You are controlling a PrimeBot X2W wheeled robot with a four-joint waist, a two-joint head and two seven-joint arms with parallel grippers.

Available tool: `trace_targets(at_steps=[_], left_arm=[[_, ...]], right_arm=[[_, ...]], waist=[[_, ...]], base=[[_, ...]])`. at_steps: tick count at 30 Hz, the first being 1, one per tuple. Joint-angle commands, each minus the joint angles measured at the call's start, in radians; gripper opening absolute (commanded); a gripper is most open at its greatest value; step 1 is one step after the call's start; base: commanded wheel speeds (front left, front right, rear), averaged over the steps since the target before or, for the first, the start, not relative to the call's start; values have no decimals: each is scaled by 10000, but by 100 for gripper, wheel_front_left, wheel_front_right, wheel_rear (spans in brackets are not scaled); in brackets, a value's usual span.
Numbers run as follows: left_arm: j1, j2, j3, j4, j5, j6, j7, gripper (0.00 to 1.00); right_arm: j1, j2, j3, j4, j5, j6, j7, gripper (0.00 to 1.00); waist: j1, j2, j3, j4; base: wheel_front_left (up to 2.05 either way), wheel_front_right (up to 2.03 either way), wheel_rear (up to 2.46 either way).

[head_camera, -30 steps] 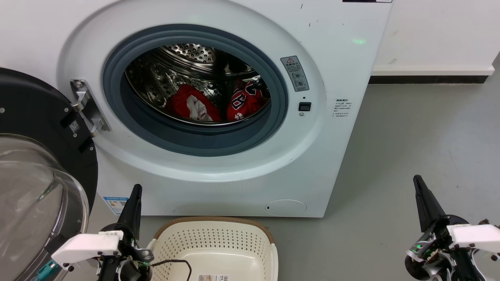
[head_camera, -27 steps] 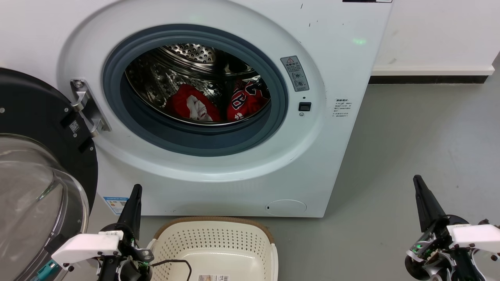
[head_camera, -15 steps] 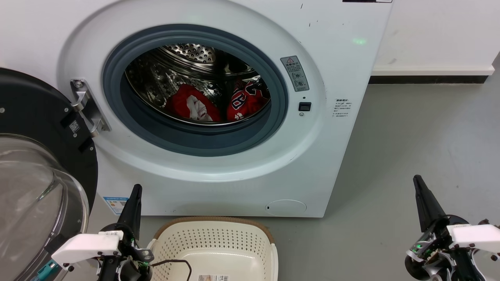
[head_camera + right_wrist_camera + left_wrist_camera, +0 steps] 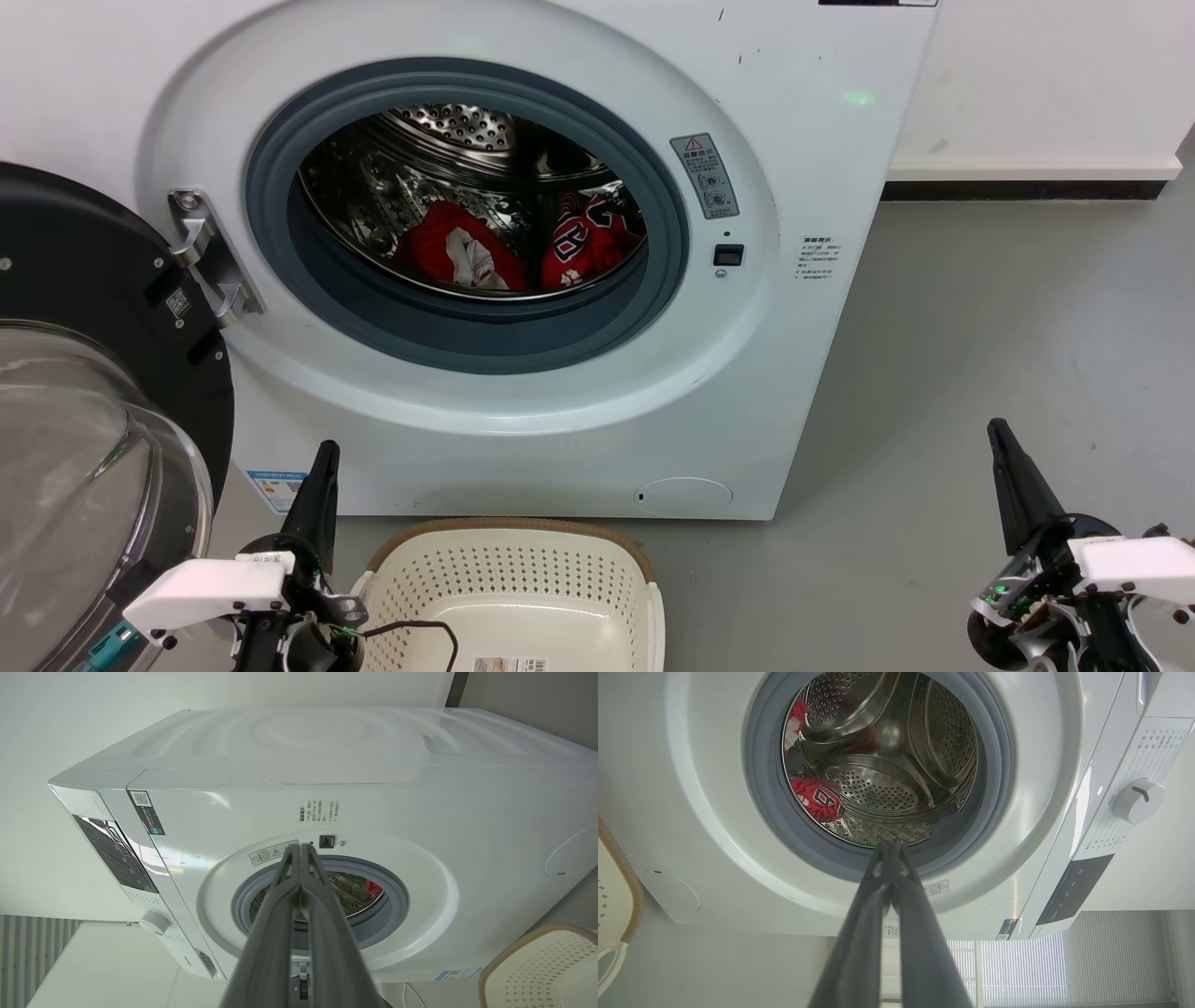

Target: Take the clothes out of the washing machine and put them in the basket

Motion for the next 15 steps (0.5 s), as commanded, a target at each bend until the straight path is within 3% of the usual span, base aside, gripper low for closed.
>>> trace_targets(at_steps=[1,4,5,15], left_arm=[[-62,-22,25,-2,-22,-44,13,0],[-62,-22,25,-2,-23,-44,13,0],[54,-6,-21,97,5,4,-10,100],[448,-32,-118,187,248,11,-333,100]], right_arm=[[-125,34,3,14,-40,0,4,0],[-125,34,3,14,-40,0,4,0],[55,2,6,87,2,0,-6,100],[420,10,113,172,-139,0,-328,100]], waist=[[0,0,0,0],[0,0,0,0],[0,0,0,0],[0,0,11,-7]], base=[[0,0,0],[0,0,0],[0,0,0],[0,0,0]])
